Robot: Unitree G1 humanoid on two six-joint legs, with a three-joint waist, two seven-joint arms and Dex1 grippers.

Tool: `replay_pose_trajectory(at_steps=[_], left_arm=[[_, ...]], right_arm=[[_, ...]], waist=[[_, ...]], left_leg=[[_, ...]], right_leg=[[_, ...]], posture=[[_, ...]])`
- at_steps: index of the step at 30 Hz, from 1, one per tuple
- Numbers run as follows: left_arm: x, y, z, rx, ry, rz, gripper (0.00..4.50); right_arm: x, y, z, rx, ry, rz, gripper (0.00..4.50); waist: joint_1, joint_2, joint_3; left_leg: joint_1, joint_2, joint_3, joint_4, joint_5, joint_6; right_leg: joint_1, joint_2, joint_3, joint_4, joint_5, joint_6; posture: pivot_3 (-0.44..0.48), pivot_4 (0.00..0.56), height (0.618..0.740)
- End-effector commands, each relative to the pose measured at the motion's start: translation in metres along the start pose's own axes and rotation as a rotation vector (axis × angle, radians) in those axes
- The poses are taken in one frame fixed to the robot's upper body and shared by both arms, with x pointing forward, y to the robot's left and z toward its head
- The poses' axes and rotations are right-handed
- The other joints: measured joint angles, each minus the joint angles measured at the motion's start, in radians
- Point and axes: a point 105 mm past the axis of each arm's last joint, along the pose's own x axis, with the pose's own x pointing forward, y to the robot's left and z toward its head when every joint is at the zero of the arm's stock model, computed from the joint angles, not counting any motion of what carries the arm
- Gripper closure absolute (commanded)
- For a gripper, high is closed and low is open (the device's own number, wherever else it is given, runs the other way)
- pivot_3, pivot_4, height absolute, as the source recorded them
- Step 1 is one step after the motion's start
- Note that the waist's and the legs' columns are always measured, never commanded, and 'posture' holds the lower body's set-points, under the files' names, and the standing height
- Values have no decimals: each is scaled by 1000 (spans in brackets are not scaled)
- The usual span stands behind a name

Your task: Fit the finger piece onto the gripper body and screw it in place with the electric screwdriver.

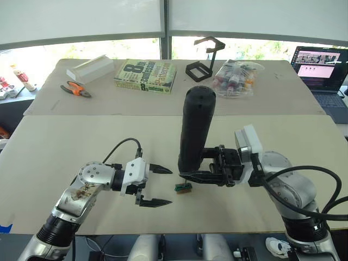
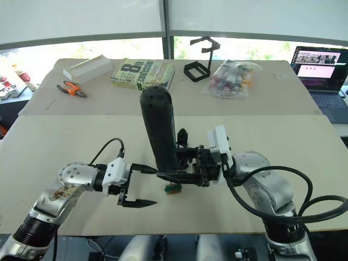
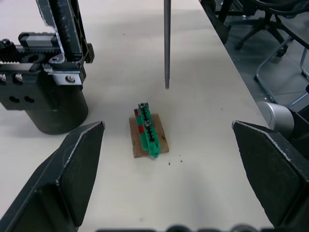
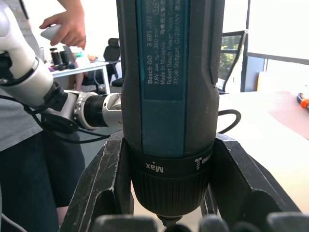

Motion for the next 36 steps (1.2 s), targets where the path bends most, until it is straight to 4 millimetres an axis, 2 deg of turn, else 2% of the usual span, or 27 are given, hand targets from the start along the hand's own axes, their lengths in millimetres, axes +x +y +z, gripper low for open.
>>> replay_pose_trajectory(at_steps=[1,14,18,31,36], left_arm=[[1,1,2,32,-3,3,0],[9,6,-4,22,4,6,0],[13,7,-4,22,0,0,0],[34,8,-12,28,6,-37,0],[36,11,-12,34,4,-34,0]], right_arm=[[2,5,10,-81,-33,2,2609],[6,-8,12,-93,-29,-49,2609],[-1,-13,8,-92,-18,-62,2609],[-10,-10,1,-86,-5,-74,2609],[-11,-9,-2,-83,-7,-85,2609]], waist=[[0,0,0],[0,0,0],[0,0,0],[1,0,0],[1,0,0]], left_leg=[[0,0,0,0,0,0],[0,0,0,0,0,0],[0,0,0,0,0,1],[0,0,0,0,-1,2],[0,0,0,0,-3,5]], right_leg=[[0,0,0,0,0,0],[0,0,0,0,0,0],[0,0,0,0,0,0],[0,0,0,0,0,0],[0,0,0,0,0,0]], posture=[[0,150,740],[0,150,740],[0,150,740],[0,150,740],[0,150,740]])
